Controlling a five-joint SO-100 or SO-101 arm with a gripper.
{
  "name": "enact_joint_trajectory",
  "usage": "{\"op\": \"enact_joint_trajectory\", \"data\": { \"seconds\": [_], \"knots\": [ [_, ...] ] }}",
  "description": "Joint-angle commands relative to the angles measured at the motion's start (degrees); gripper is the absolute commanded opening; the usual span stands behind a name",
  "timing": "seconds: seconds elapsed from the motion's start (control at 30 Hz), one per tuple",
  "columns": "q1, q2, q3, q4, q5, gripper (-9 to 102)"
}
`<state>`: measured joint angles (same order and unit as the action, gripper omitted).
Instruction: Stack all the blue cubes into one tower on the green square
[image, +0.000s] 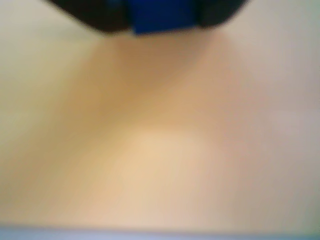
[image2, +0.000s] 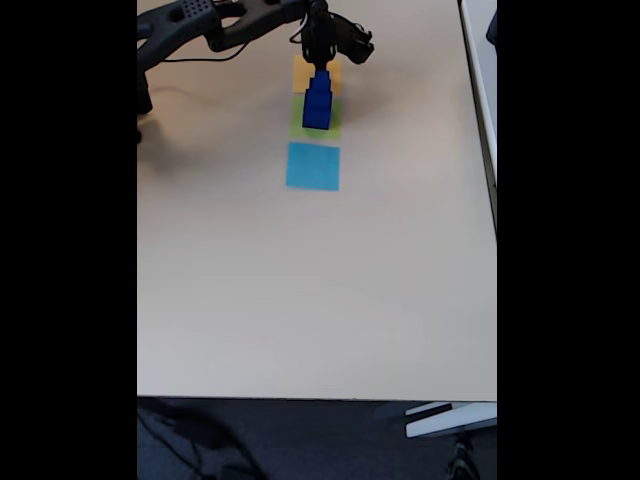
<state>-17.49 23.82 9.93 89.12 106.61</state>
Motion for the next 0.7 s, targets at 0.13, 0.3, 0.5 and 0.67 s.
{"op": "enact_joint_trajectory", "data": {
  "seconds": [0.13,0.3,0.5,0.67],
  "knots": [
    [1.6,12.5,1.8,3.4,-0.7,0],
    [1.8,20.1,6.2,5.2,-0.4,0],
    [1.5,28.5,11.5,6.7,0.9,0],
    [1.8,38.3,19.9,6.6,1.6,0]
  ]
}}
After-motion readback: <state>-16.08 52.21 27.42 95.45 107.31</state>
